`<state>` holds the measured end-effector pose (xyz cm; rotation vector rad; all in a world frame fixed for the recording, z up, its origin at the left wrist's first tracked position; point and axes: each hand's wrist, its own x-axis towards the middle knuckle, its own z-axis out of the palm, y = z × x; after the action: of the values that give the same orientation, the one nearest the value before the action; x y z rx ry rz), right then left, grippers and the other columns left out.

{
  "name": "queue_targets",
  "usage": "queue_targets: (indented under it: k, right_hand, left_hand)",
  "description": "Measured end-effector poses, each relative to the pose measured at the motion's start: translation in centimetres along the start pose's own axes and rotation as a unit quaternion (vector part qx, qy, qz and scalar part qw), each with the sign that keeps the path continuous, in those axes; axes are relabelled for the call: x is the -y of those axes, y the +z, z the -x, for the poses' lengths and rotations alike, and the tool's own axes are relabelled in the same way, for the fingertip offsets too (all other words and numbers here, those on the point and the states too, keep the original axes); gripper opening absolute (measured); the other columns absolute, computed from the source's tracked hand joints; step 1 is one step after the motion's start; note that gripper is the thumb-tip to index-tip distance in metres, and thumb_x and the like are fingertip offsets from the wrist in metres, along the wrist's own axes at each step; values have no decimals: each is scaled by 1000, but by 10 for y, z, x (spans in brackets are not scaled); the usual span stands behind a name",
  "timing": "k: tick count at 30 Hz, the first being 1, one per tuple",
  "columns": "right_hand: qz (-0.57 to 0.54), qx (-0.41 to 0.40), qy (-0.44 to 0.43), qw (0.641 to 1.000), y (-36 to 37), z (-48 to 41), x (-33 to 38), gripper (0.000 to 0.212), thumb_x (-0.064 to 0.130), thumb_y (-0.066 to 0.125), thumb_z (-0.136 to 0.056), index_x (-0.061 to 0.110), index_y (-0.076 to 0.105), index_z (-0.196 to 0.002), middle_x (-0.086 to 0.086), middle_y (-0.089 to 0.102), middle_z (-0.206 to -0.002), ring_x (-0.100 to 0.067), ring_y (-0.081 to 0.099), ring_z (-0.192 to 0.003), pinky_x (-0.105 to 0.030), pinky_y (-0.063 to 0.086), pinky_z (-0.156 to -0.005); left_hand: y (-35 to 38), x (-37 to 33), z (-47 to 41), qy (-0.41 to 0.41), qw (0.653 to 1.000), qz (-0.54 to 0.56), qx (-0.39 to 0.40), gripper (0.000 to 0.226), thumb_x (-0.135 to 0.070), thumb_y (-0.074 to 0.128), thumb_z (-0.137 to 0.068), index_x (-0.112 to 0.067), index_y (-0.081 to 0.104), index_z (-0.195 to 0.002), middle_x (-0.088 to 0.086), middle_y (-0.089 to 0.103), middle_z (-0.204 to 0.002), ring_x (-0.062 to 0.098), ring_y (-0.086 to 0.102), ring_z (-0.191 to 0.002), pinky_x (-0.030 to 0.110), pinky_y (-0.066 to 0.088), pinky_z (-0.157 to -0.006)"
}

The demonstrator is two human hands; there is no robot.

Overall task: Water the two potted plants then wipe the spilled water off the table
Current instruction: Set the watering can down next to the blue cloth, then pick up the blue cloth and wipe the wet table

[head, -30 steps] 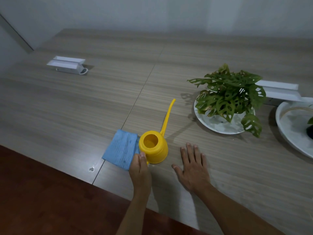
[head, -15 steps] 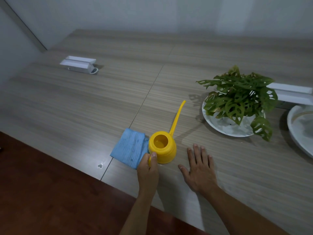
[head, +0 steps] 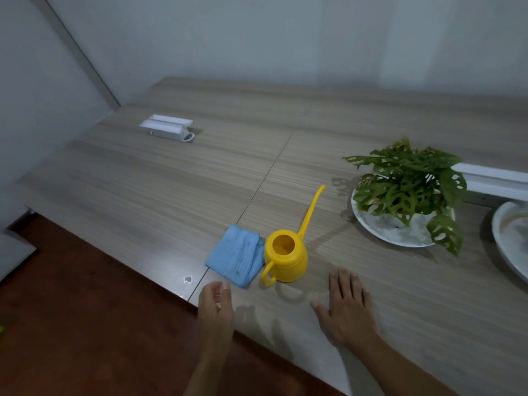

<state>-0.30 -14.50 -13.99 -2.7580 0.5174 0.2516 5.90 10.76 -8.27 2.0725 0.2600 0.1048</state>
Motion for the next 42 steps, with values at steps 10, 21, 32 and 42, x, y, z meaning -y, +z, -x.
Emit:
queue_targets:
  k: [10,21,32,42]
  right_hand:
    - [-10,35,-69,997,-37,71,48,80,66,19,-83,8,56,-123,-14,65,-114,-35,55,-109,-45,43,-90]
    - [-260,88,-9,961,-65,28,203,48,45,43,-98,6,49,-127,-18,55,-133,-35,50,-121,-37,41,-90]
    - [-190,52,155,968,-2,-60,251,55,41,49,-96,12,29,-139,-24,30,-143,-40,33,-130,-48,36,-103]
    - [-99,1,145,984,40,-86,249,54,17,52,-93,17,27,-141,-26,26,-136,-41,32,-122,-49,39,-101]
  left_hand:
    - [-61,-19,24,6,995,-94,-30,33,-34,58,-92,-13,55,-117,8,56,-109,19,56,-91,33,43,-78]
    - [-76,-15,-53,-1,986,-164,42,36,-34,61,-89,-9,58,-115,10,58,-109,22,56,-95,29,39,-78]
    - [-37,28,-146,-38,965,-216,141,51,-37,57,-89,-7,53,-130,15,59,-126,30,57,-115,35,46,-91]
    - [3,37,-166,-11,967,-213,140,35,-28,62,-87,-5,58,-112,12,63,-109,29,61,-99,40,54,-82]
